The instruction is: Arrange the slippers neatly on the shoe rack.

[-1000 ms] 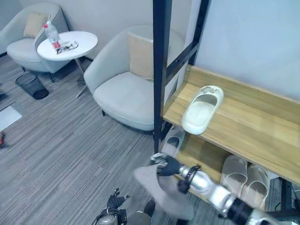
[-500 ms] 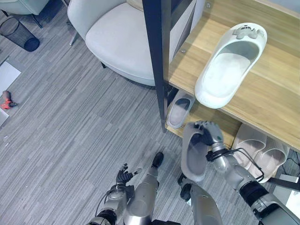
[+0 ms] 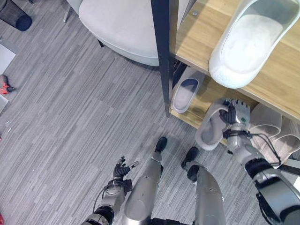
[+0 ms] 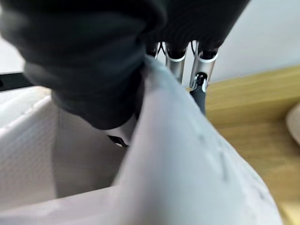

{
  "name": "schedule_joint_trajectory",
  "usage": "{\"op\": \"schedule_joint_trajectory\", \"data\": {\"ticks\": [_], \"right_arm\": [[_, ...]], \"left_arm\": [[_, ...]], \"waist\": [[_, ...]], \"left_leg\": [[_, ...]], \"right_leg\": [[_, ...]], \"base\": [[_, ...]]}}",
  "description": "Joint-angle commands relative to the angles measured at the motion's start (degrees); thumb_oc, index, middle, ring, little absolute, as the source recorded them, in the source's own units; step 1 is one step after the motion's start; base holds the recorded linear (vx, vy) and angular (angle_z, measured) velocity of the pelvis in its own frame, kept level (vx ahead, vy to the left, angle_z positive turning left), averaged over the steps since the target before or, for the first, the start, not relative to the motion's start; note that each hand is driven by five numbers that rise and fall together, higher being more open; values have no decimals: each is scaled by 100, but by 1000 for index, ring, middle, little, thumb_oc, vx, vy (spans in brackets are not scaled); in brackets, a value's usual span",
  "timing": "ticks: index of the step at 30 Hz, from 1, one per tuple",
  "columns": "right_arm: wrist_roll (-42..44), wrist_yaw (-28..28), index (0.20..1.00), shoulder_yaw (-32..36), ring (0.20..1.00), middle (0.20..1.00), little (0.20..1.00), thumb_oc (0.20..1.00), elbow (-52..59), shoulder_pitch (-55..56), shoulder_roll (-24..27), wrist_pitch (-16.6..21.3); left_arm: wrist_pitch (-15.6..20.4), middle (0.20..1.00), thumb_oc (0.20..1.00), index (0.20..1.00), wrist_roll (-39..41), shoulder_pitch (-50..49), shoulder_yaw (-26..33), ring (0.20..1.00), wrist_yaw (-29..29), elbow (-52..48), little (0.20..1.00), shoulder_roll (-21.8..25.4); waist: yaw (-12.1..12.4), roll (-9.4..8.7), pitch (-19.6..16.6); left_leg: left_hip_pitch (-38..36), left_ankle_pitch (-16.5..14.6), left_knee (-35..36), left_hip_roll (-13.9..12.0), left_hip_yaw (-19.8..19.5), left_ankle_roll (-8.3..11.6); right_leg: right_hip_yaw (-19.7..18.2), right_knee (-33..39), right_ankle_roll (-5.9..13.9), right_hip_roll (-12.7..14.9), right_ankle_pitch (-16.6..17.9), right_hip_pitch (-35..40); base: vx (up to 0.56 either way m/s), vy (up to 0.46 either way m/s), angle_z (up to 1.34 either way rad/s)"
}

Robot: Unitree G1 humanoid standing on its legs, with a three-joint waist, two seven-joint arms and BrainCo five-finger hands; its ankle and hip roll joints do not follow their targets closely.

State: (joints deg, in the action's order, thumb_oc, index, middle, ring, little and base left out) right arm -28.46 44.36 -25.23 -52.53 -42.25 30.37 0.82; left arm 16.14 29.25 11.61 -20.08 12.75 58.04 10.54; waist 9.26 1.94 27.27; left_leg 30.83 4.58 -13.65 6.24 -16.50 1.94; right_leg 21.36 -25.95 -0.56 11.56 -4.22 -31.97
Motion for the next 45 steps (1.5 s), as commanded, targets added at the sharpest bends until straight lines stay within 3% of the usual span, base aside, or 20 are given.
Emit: {"op": "schedule_joint_trajectory", "data": {"ticks": [1, 2, 3, 12, 19, 24, 25, 26, 28, 37, 43, 45], "right_arm": [[208, 198, 200, -402, 200, 200, 200, 200, -37, -525, 720, 44], [192, 190, 200, -569, 200, 200, 200, 200, -176, -773, 798, 31], [153, 172, 200, -691, 200, 200, 200, 200, -233, -908, 866, 4], [-16, 273, 200, -1444, 200, 200, 200, 200, -639, -2263, 1462, -185], [98, 307, 200, -1496, 200, 200, 200, 200, -1122, -2372, 1610, -218], [218, 158, 200, -1445, 200, 200, 200, 200, -1494, -2154, 1422, -160], [218, 58, 834, -1480, 834, 834, 834, 834, -1573, -2152, 1395, -188], [234, -57, 1000, -1473, 1000, 1000, 1000, 1000, -1609, -2156, 1345, -204], [268, -403, 1000, -1504, 1000, 1000, 1000, 1000, -1787, -2161, 1197, -234], [420, -677, 1000, -1402, 1000, 1000, 1000, 1000, -1874, -2261, 762, -320], [742, -592, 1000, -1162, 1000, 1000, 1000, 1000, -1817, -2367, 685, -286], [756, -432, 1000, -1045, 1000, 1000, 1000, 1000, -1698, -2408, 653, -448]], "left_arm": [[138, 1000, 1000, 1000, 264, -196, -203, 1000, -95, -103, 1000, 73], [144, 1000, 1000, 1000, 302, -166, -240, 1000, -120, -108, 1000, 89], [142, 1000, 1000, 1000, 329, -164, -258, 1000, -126, -105, 1000, 101], [197, 1000, 1000, 1000, 549, -2, -300, 1000, -156, -245, 1000, 192], [233, 1000, 1000, 1000, 543, -104, -375, 1000, -186, -443, 1000, 232], [257, 1000, 1000, 1000, 541, -217, -431, 1000, -234, -537, 1000, 263], [261, 1000, 1000, 1000, 567, -228, -424, 1000, -239, -567, 1000, 273], [265, 1000, 1000, 1000, 589, -235, -414, 1000, -231, -614, 1000, 280], [252, 1000, 1000, 1000, 610, -243, -398, 1000, -247, -645, 1000, 285], [234, 1000, 1000, 1000, 593, -98, -290, 1000, -201, -588, 1000, 325], [222, 1000, 1000, 1000, 600, 2, -231, 1000, -149, -534, 1000, 351], [218, 1000, 1000, 1000, 642, 0, -180, 1000, -79, -519, 1000, 332]], "waist": [[234, -90, -193], [259, -64, -157], [278, -79, -147], [368, -159, -4], [372, -137, 0], [379, -82, 35], [376, -75, 39], [378, -71, 48], [375, -59, 63], [261, -64, 109], [212, -57, 141], [168, -76, 128]], "left_leg": [[404, -515, -600, 72, 76, -8], [544, -352, -610, 109, 62, -14], [531, -517, -658, 99, 72, -8], [1416, -636, -1208, 205, 169, -9], [1812, -725, -1467, 268, 204, -22], [1856, -742, -1509, 286, 218, -36], [1844, -736, -1490, 282, 221, -33], [1822, -733, -1474, 276, 227, -33], [1780, -733, -1459, 270, 236, -34], [1362, -677, -1171, 237, 274, -22], [1193, -660, -1086, 211, 287, -21], [1090, -661, -1024, 198, 300, -20]], "right_leg": [[-513, 253, 494, 149, -251, 175], [-470, 236, 449, 180, -112, 42], [-537, 149, 481, 165, -282, 30], [-720, -590, 403, 243, -522, -923], [-762, -914, 358, 318, -650, -1315], [-785, -941, 361, 332, -659, -1354], [-786, -932, 361, 330, -654, -1347], [-790, -925, 364, 332, -644, -1341], [-801, -899, 363, 322, -631, -1306], [-791, -563, 392, 267, -517, -872], [-778, -444, 406, 266, -466, -710], [-775, -379, 408, 245, -452, -622]], "base": [[0, 0, 0], [61, -25, 4], [-9, 13, 7], [16, 6, 6], [16, -2, 5], [3, -1, -1], [12, 2, -6], [7, 10, -5], [3, -1, -2], [3, -4, -3], [-3, 0, -2], [0, 0, 0]]}}
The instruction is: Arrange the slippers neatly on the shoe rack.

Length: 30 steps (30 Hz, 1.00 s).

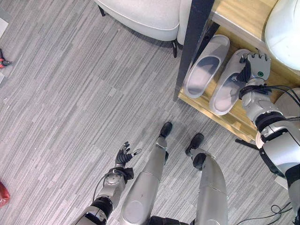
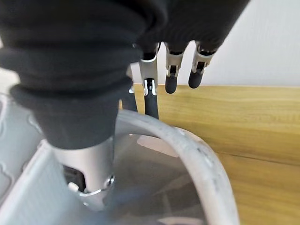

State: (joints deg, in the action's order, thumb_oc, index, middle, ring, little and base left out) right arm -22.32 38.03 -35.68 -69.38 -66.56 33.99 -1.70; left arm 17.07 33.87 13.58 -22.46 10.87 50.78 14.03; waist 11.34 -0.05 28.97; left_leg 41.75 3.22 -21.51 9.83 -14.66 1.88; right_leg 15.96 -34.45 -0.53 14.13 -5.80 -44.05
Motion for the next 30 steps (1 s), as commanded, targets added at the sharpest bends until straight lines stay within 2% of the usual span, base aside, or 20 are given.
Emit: {"op": "schedule_joint_trajectory", "data": {"ticks": [1, 5, 7, 8, 9, 10, 11, 20, 22, 23, 24, 25, 26, 27, 30], "right_arm": [[147, 283, 1000, 94, 1000, 1000, 1000, 1000, 28, -6, 212, -264], [166, 416, 1000, 376, 1000, 1000, 1000, 1000, 434, 36, 63, -412], [170, 420, 1000, 609, 1000, 1000, 1000, 1000, 1075, 332, -34, -413], [183, 427, 1000, 706, 1000, 1000, 1000, 1000, 1233, 425, -64, -409], [194, 429, 1000, 788, 1000, 1000, 1000, 1000, 1373, 560, -114, -389], [194, 431, 1000, 799, 1000, 1000, 1000, 1000, 1374, 555, -108, -390], [221, 424, 1000, 998, 1000, 1000, 1000, 1000, 1845, 826, -173, -333], [251, 385, 1000, 1697, 1000, 1000, 1000, 1000, 2846, 2320, -581, -129], [734, 305, 1000, 2019, 1000, 1000, 1000, 1000, 3156, 2850, -900, 213], [733, 302, 1000, 2025, 1000, 1000, 1000, 1000, 3165, 2862, -901, 211], [1801, 132, 1000, 2333, 1000, 1000, 1000, 1000, 3331, 3394, -1377, 873], [2235, -3, 1000, 2363, 1000, 1000, 1000, 1000, 3252, 3563, -1563, 1130], [2239, -5, 1000, 2363, 1000, 1000, 1000, 1000, 3249, 3564, -1564, 1135], [3100, -303, 1000, 2432, 1000, 1000, 1000, 1000, 2976, 3769, -1822, 1480], [3956, -691, 1000, 2379, 1000, 1000, 1000, 1000, 2652, 3848, -2118, 1744]], "left_arm": [[124, 1000, 1000, 1000, 189, -208, 63, 1000, 140, 180, 1000, -29], [50, 1000, 1000, 1000, 264, -239, 146, 1000, 155, 101, 1000, -36], [19, 1000, 1000, 1000, 391, -261, 241, 1000, 140, 79, 1000, -58], [15, 1000, 1000, 1000, 404, -253, 263, 1000, 135, 80, 1000, -54], [-2, 1000, 1000, 1000, 408, -273, 280, 1000, 141, 95, 1000, -69], [-1, 1000, 1000, 1000, 406, -265, 275, 1000, 140, 91, 1000, -64], [-11, 1000, 1000, 1000, 407, -292, 322, 1000, 144, 84, 1000, -95], [-54, 1000, 1000, 1000, 412, -300, 444, 1000, 146, 153, 1000, -228], [-90, 1000, 1000, 1000, 391, -314, 472, 1000, 134, 203, 1000, -272], [-90, 1000, 1000, 1000, 392, -319, 466, 1000, 134, 202, 1000, -269], [-121, 1000, 1000, 1000, 383, -336, 497, 1000, 96, 311, 1000, -273], [-136, 1000, 1000, 1000, 377, -340, 502, 1000, 64, 364, 1000, -259], [-136, 1000, 1000, 1000, 378, -342, 501, 1000, 63, 364, 1000, -258], [-163, 1000, 1000, 1000, 357, -284, 537, 1000, 15, 530, 1000, -211], [-150, 1000, 1000, 1000, 355, -19, 619, 1000, 73, 715, 1000, -189]], "waist": [[-62, 120, -43], [-127, 108, -48], [-191, 79, -71], [-210, 90, -79], [-226, 65, -97], [-221, 85, -80], [-267, 60, -108], [-429, -3, -177], [-476, -4, -167], [-471, -7, -171], [-516, -21, -173], [-528, -20, -170], [-527, -22, -170], [-544, -22, -183], [-541, -28, -175]], "left_leg": [[-54, -531, -212, -169, 123, -20], [-240, -515, -68, -191, 136, -20], [-402, -500, 60, -211, 128, -20], [-384, -315, 145, -213, 136, -30], [-512, -477, 155, -240, 131, -24], [-444, -309, 181, -226, 135, -35], [-517, -307, 235, -246, 143, -39], [-662, -402, 197, -264, 223, -81], [-703, -401, 208, -275, 232, -91], [-706, -401, 210, -275, 233, -91], [-761, -399, 237, -291, 252, -99], [-787, -398, 246, -298, 261, -103], [-790, -398, 248, -298, 262, -104], [-858, -386, 301, -313, 264, -101], [-908, -347, 376, -339, 275, -85]], "right_leg": [[-237, 511, 408, -22, -279, 638], [-205, 699, 430, -43, -221, 858], [-177, 867, 450, -52, -160, 1045], [-105, 994, 428, -33, 34, 1065], [-149, 975, 477, -62, -110, 1165], [-94, 1024, 438, -42, 49, 1119], [-82, 1119, 453, -52, 75, 1213], [-157, 1234, 462, -90, 64, 1404], [-157, 1253, 469, -92, 77, 1442], [-158, 1254, 469, -92, 77, 1443], [-156, 1312, 481, -99, 98, 1516], [-155, 1331, 489, -97, 108, 1541], [-156, 1333, 489, -97, 108, 1544], [-144, 1401, 498, -102, 116, 1621], [-126, 1488, 501, -116, 153, 1692]], "base": [[0, 0, 0], [11, 13, -7], [-7, 23, -12], [35, 7, -1], [-56, 47, -1], [32, 7, -3], [-55, 44, -5], [20, 6, -3], [0, 0, 0], [22, 4, -4], [22, 3, -6], [22, 3, -9], [21, -1, -13], [19, -4, -14], [2, -8, -12]]}}
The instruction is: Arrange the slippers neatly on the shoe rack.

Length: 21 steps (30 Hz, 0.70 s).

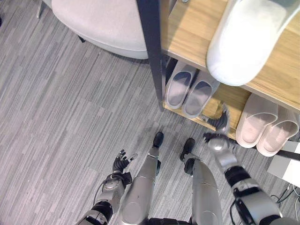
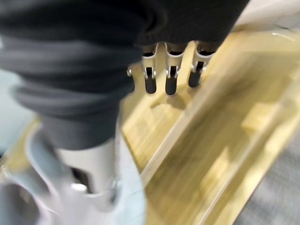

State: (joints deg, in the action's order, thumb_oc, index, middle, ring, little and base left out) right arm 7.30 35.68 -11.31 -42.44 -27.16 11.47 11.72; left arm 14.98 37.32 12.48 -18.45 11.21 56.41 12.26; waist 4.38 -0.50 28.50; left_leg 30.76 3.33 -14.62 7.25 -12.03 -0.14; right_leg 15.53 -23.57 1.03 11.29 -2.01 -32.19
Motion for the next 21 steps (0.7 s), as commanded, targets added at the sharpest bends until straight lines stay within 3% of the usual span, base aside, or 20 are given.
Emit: {"op": "schedule_joint_trajectory", "data": {"ticks": [1, 2, 4, 5, 11, 12, 13, 14, 16, 18, 19, 21], "right_arm": [[994, -456, 1000, -58, 1000, 1000, 1000, 1000, -44, -93, 134, 402], [1214, -634, 1000, -203, 1000, 1000, 1000, 1000, -321, -175, 44, 434], [1364, -727, 1000, -258, 1000, 1000, 1000, 1000, -447, -286, -26, 453], [1625, -842, 1000, -285, 1000, 1000, 1000, 1000, -534, -361, -126, 509], [2471, -1144, 1000, -193, 1000, 1000, 1000, 1000, -1264, -1354, -234, 633], [2657, -1120, 1000, -71, 1000, 1000, 1000, 1000, -1519, -1800, -156, 637], [2659, -1126, 1000, -76, 1000, 1000, 1000, 1000, -1530, -1805, -157, 636], [2769, -1114, 1000, 73, 1000, 1000, 1000, 1000, -1765, -2274, -18, 625], [2725, -1087, 1000, 131, 1000, 1000, 1000, 1000, -1961, -2699, 191, 575], [2803, -1090, 1000, 162, 1000, 1000, 1000, 1000, -2069, -3010, 364, 575], [2741, -1082, 1000, 132, 1000, 1000, 1000, 1000, -2097, -3081, 463, 542], [2701, -1084, 1000, 78, 1000, 1000, 1000, 1000, -2091, -3208, 565, 526]], "left_arm": [[59, 1000, 1000, 1000, 10, 91, 218, 1000, 39, 153, 1000, -12], [73, 1000, 1000, 1000, 51, 352, 240, 1000, 78, 327, 1000, -23], [74, 1000, 1000, 1000, 58, 594, 240, 1000, 115, 465, 1000, -39], [85, 1000, 1000, 1000, 49, 720, 224, 1000, 157, 503, 1000, -40], [90, 1000, 1000, 1000, 16, 1266, 184, 1000, 230, 926, 1000, -76], [101, 1000, 1000, 1000, 46, 1311, 160, 1000, 198, 914, 1000, -20], [99, 1000, 1000, 1000, 48, 1310, 166, 1000, 198, 919, 1000, -22], [130, 1000, 1000, 1000, 25, 1169, 114, 1000, 132, 805, 1000, 35], [160, 1000, 1000, 1000, 13, 922, 54, 1000, 49, 655, 1000, 94], [179, 1000, 1000, 1000, 26, 740, -11, 1000, -59, 529, 1000, 165], [192, 1000, 1000, 1000, 16, 620, -31, 1000, -117, 479, 1000, 194], [194, 1000, 1000, 1000, 21, 479, -71, 1000, -212, 392, 1000, 227]], "waist": [[155, 18, -128], [169, -2, -119], [178, 11, -78], [188, -2, -79], [279, 87, 27], [352, 150, 47], [350, 133, 26], [476, 215, 62], [591, 248, 54], [693, 311, 101], [718, 315, 89], [783, 346, 98]], "left_leg": [[190, -358, -314, -80, 12, 117], [121, -508, -325, -99, 4, 139], [202, -333, -303, -81, 10, 130], [137, -513, -345, -95, 4, 142], [221, -521, -424, -71, 3, 164], [331, -331, -392, -48, -7, 156], [263, -496, -407, -64, -16, 167], [369, -320, -393, -41, -19, 157], [357, -479, -410, -49, -41, 168], [493, -305, -412, -22, -48, 163], [445, -477, -441, -32, -65, 173], [496, -478, -471, -28, -82, 176]], "right_leg": [[-82, 399, 345, 168, -225, 506], [-125, 365, 377, 145, -368, 539], [-71, 410, 339, 160, -212, 478], [-122, 348, 370, 138, -377, 513], [-132, 293, 359, 152, -397, 440], [-80, 338, 325, 176, -229, 351], [-131, 302, 361, 154, -383, 400], [-83, 301, 328, 185, -238, 301], [-119, 257, 373, 170, -394, 307], [-58, 267, 340, 206, -254, 208], [-105, 212, 378, 195, -422, 235], [-100, 172, 377, 202, -444, 185]], "base": [[61, -50, -2], [59, -56, -1], [0, 0, 0], [0, 0, 0], [-8, 2, -4], [0, 0, 0], [-88, 41, 6], [-4, 4, 6], [-14, -6, 5], [-7, -8, 8], [94, -35, 12], [56, -19, 14]]}}
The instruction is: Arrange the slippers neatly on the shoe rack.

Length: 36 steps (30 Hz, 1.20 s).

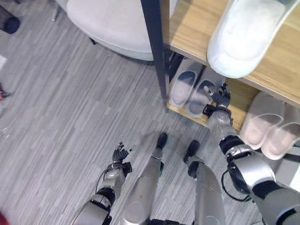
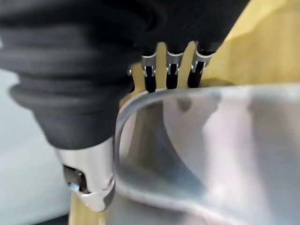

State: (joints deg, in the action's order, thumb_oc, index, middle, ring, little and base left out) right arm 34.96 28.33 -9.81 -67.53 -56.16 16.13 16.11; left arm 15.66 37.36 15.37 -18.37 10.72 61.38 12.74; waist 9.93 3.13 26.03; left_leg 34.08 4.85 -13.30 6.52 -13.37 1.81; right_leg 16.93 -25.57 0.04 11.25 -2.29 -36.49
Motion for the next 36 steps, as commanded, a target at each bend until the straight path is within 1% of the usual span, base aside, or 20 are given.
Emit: {"op": "schedule_joint_trajectory", "data": {"ticks": [1, 8, 9, 10, 11, 14, 15, 17, 19, 21, 23, 24, 26, 28, 29, 31, 32, 33, 34, 36], "right_arm": [[-63, -363, 1000, -67, 1000, 1000, 1000, 1000, 400, -318, 130, 80], [-37, -512, 1000, -122, 1000, 1000, 1000, 1000, 354, -179, -72, 71], [-107, -487, 1000, -146, 1000, 1000, 1000, 1000, 419, -87, -134, 57], [-109, -487, 1000, -153, 1000, 1000, 1000, 1000, 420, -79, -139, 53], [-248, -470, 1000, -192, 1000, 1000, 1000, 1000, 451, 63, -214, 6], [-372, -483, 1000, -248, 1000, 1000, 1000, 1000, 536, 249, -294, -39], [-619, -466, 1000, -306, 1000, 1000, 1000, 1000, 596, 450, -353, -113], [-723, -459, 1000, -340, 1000, 1000, 1000, 1000, 629, 621, -390, -158], [-1179, -405, 1000, -437, 1000, 1000, 1000, 1000, 682, 1115, -446, -338], [-1434, -446, 1000, -527, 1000, 1000, 1000, 1000, 839, 1508, -500, -417], [-1562, -480, 1000, -580, 1000, 1000, 1000, 1000, 882, 1689, -503, -452], [-1869, -579, 1000, -703, 1000, 1000, 1000, 1000, 983, 2096, -536, -536], [-1989, -638, 1000, -739, 1000, 1000, 1000, 1000, 1002, 2310, -532, -575], [-2132, -869, 1000, -793, 1000, 1000, 1000, 1000, 1078, 2934, -574, -633], [-2133, -868, 1000, -792, 1000, 1000, 1000, 1000, 1081, 2937, -572, -634], [-2242, -1153, 1000, -845, 1000, 1000, 1000, 1000, 1218, 3475, -557, -677], [-2242, -1153, 1000, -845, 1000, 1000, 1000, 1000, 1221, 3478, -556, -679], [-2411, -1457, 1000, -1013, 1000, 1000, 1000, 1000, 1472, 3822, -454, -686], [-2412, -1458, 1000, -1015, 1000, 1000, 1000, 1000, 1480, 3833, -452, -689], [-2473, -1758, 1000, -1032, 1000, 1000, 1000, 1000, 1695, 4300, -331, -697]], "left_arm": [[135, 1000, 1000, 1000, 20, 157, -78, 1000, -186, -122, 1000, 194], [115, 1000, 1000, 1000, -52, -12, -102, 1000, -270, -168, 1000, 176], [98, 1000, 1000, 1000, -57, 1, -89, 1000, -237, -194, 1000, 177], [96, 1000, 1000, 1000, -56, -8, -85, 1000, -235, -191, 1000, 173], [80, 1000, 1000, 1000, -67, 11, -76, 1000, -224, -151, 1000, 148], [56, 1000, 1000, 1000, -84, 19, -43, 1000, -210, -114, 1000, 127], [26, 1000, 1000, 1000, -124, 77, 11, 1000, -194, -26, 1000, 99], [2, 1000, 1000, 1000, -148, 84, 37, 1000, -182, 25, 1000, 82], [-91, 1000, 1000, 1000, -227, 146, 129, 1000, -172, 199, 1000, 0], [-143, 1000, 1000, 1000, -288, 146, 202, 1000, -150, 282, 1000, -53], [-173, 1000, 1000, 1000, -329, 126, 238, 1000, -161, 327, 1000, -80], [-222, 1000, 1000, 1000, -453, 77, 306, 1000, -173, 439, 1000, -125], [-250, 1000, 1000, 1000, -501, 47, 359, 1000, -200, 469, 1000, -142], [-327, 1000, 1000, 1000, -711, -41, 436, 1000, -272, 598, 1000, -230], [-328, 1000, 1000, 1000, -711, -42, 435, 1000, -271, 597, 1000, -232], [-383, 1000, 1000, 1000, -969, -177, 489, 1000, -349, 636, 1000, -272], [-384, 1000, 1000, 1000, -970, -179, 488, 1000, -349, 635, 1000, -273], [-369, 1000, 1000, 1000, -1222, -248, 414, 1000, -405, 517, 1000, -269], [-369, 1000, 1000, 1000, -1223, -257, 413, 1000, -404, 514, 1000, -271], [-356, 1000, 1000, 1000, -1472, -409, 314, 1000, -451, 251, 1000, -211]], "waist": [[244, -12, 352], [250, -34, 330], [222, -33, 324], [216, -53, 302], [178, -55, 296], [129, -82, 268], [66, -130, 213], [33, -154, 181], [-61, -228, -11], [-131, -275, -174], [-155, -278, -245], [-233, -324, -429], [-266, -336, -511], [-381, -392, -798], [-392, -390, -817], [-476, -422, -1054], [-484, -420, -1069], [-555, -422, -1225], [-554, -420, -1224], [-645, -403, -1439]], "left_leg": [[171, -627, -608, 48, 55, -18], [77, -641, -595, 42, 51, -22], [79, -475, -554, 46, 68, -37], [7, -640, -568, 31, 61, -28], [-23, -494, -541, 41, 96, -43], [-128, -493, -495, 18, 100, -43], [-242, -482, -419, -11, 119, -37], [-320, -473, -378, -27, 123, -36], [-667, -410, -101, -92, 116, -3], [-912, -361, 79, -137, 134, 25], [-1011, -347, 150, -153, 131, 21], [-1266, -277, 379, -208, 156, 45], [-1373, -249, 462, -231, 166, 59], [-1751, -154, 795, -322, 201, 95], [-1733, -132, 808, -318, 190, 92], [-2092, -77, 1102, -384, 263, 114], [-2077, -59, 1112, -380, 255, 111], [-2279, -5, 1314, -423, 290, 128], [-2295, 0, 1328, -426, 291, 129], [-2551, 47, 1591, -492, 369, 137]], "right_leg": [[-233, 368, 477, 205, -426, 617], [-248, 394, 464, 190, -431, 716], [-209, 450, 425, 192, -262, 729], [-258, 418, 460, 173, -416, 783], [-217, 475, 422, 170, -255, 830], [-228, 543, 417, 154, -227, 930], [-224, 657, 417, 133, -192, 1081], [-209, 711, 421, 121, -168, 1171], [-175, 986, 450, 77, -87, 1522], [-141, 1209, 485, 58, -16, 1812], [-127, 1282, 494, 43, 3, 1910], [-81, 1513, 539, 8, 80, 2184], [-73, 1624, 555, -9, 108, 2298], [-25, 1961, 607, -87, 190, 2627], [-13, 1981, 610, -85, 211, 2616], [-17, 2233, 646, -169, 279, 2894], [-7, 2250, 649, -168, 297, 2887], [-3, 2404, 671, -221, 351, 3022], [-3, 2414, 671, -224, 355, 3035], [-52, 2629, 696, -297, 408, 3201]], "base": [[21, -3, 10], [-4, 6, 0], [0, 0, 0], [-59, 46, -2], [0, 0, 0], [-22, 14, 0], [0, 0, 0], [41, -14, -4], [88, -24, -3], [80, -16, -3], [92, -5, -5], [111, -7, -8], [122, -24, -7], [142, -39, -5], [79, -25, -4], [105, -39, -17], [110, -48, -15], [46, -26, -14], [111, -37, -17], [83, -19, -13]]}}
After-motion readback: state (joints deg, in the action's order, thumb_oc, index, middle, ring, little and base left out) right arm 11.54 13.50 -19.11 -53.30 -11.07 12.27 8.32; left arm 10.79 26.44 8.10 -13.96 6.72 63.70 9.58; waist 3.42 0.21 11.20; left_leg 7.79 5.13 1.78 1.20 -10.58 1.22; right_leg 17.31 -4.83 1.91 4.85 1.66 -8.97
